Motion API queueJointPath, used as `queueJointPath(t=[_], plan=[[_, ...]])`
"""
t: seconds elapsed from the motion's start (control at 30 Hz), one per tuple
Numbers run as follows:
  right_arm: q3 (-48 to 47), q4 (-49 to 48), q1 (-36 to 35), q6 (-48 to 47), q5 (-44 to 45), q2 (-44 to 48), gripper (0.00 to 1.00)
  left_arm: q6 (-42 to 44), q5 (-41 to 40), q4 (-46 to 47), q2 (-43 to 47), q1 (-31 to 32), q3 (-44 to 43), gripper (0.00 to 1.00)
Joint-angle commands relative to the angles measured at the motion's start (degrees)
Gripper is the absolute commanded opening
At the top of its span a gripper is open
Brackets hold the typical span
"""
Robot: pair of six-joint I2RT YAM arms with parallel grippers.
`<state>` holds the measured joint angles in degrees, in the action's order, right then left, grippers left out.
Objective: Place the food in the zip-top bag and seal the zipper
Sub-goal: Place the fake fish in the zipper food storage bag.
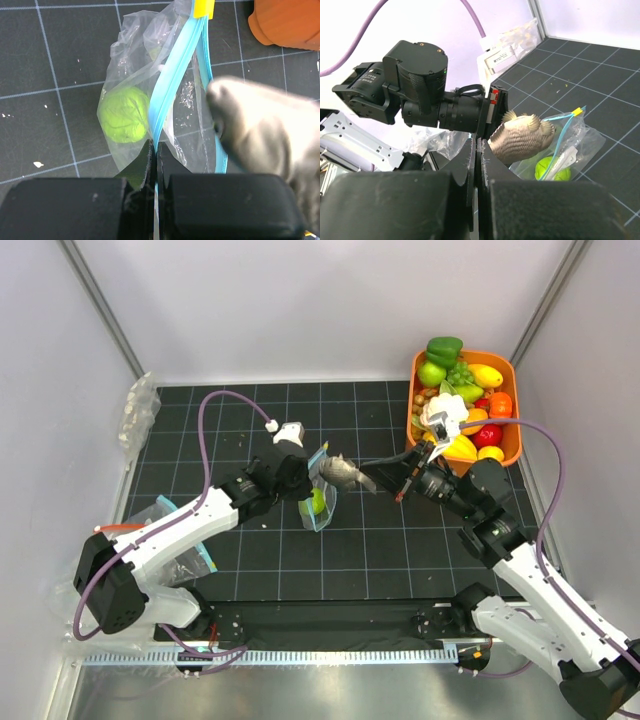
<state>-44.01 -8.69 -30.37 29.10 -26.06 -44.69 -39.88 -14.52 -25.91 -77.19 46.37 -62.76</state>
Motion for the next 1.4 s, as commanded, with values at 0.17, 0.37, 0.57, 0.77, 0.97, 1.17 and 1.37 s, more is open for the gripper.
queueJointPath(t=[0.17, 0.37, 0.57, 0.77, 0.97, 1.17, 1.37], plan=[[0.2, -6.0, -1.0, 0.8, -2.1, -1.7, 0.01, 1.1, 0.7, 2.6, 0.8, -0.4, -0.5, 0.0], [0.6, -6.3, -1.7, -0.2, 0.7, -7.2, 0.01, 1.6, 0.5, 2.9, 2.9, -0.4, 0.0, 0.0], [-0.3, -4.1, -3.0, -2.5, 5.6, -10.2, 0.01, 2.3, 1.9, 4.5, 5.0, -0.4, 1.0, 0.0], [-1.0, -3.8, -6.0, -5.6, 11.7, -11.6, 0.01, 2.3, 4.3, 7.2, 6.1, -0.3, 2.5, 0.0], [1.4, -8.2, -7.5, -5.2, 13.9, -13.8, 0.01, 2.1, 5.5, 7.3, 5.3, -0.4, 2.2, 0.0], [3.9, -12.1, -7.5, -3.9, 10.9, -12.2, 0.01, 1.3, 6.0, 7.4, 6.0, -0.4, 2.6, 0.0], [5.5, -14.2, -7.5, -3.4, 14.1, -15.7, 0.01, 1.4, 7.0, 8.3, 8.6, -0.4, 3.7, 0.0]])
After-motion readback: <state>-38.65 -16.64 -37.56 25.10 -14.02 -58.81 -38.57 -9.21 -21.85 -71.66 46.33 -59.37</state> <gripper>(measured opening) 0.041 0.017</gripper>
